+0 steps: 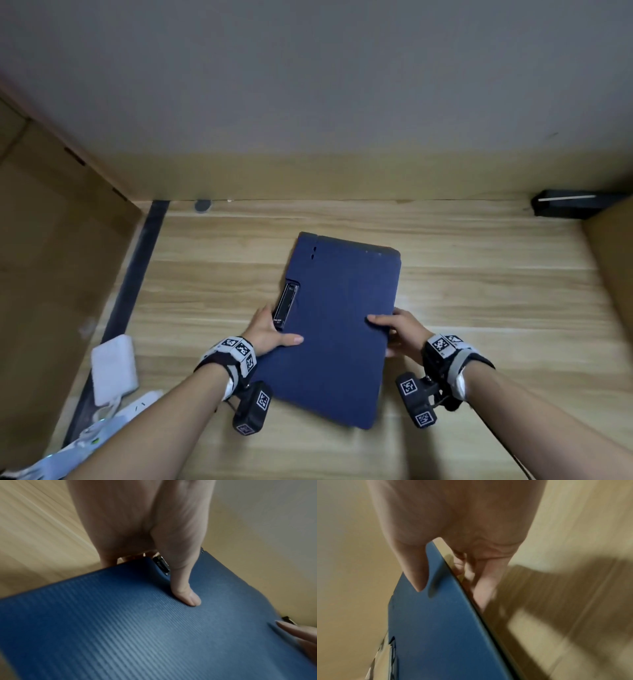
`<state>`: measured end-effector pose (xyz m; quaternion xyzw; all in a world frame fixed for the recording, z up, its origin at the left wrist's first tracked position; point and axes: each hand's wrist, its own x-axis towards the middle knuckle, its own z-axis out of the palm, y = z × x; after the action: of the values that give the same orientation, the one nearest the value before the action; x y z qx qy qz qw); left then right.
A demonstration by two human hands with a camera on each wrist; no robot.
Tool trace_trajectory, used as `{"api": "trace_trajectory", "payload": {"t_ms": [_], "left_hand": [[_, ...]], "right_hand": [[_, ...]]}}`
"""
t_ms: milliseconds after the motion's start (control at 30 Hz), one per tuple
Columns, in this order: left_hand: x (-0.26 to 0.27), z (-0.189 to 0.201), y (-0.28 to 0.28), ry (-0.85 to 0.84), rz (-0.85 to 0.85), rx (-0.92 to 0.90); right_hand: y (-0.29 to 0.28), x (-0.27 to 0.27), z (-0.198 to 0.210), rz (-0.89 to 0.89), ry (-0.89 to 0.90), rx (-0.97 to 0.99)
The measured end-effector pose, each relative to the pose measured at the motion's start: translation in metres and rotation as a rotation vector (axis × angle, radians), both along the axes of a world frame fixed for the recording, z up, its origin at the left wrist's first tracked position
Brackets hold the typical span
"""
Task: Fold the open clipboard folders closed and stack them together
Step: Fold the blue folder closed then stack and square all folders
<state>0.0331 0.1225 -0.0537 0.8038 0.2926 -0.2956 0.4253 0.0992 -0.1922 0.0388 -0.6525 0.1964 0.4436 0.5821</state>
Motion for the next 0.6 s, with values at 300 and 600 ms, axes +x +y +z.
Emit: {"api": "trace_trajectory", "payload": {"t_ms": [300, 600], "left_hand": [[0.041, 0.12, -0.025, -0.068, 0.093, -0.156], [0.13, 0.196, -0.049, -0.376, 0.167, -0.372]], "right_hand": [[-0.007, 0.028, 0.041, 0.191, -0.268, -0.069], [-0.035, 0.074, 0.117, 0.204, -0.507, -0.073]]}}
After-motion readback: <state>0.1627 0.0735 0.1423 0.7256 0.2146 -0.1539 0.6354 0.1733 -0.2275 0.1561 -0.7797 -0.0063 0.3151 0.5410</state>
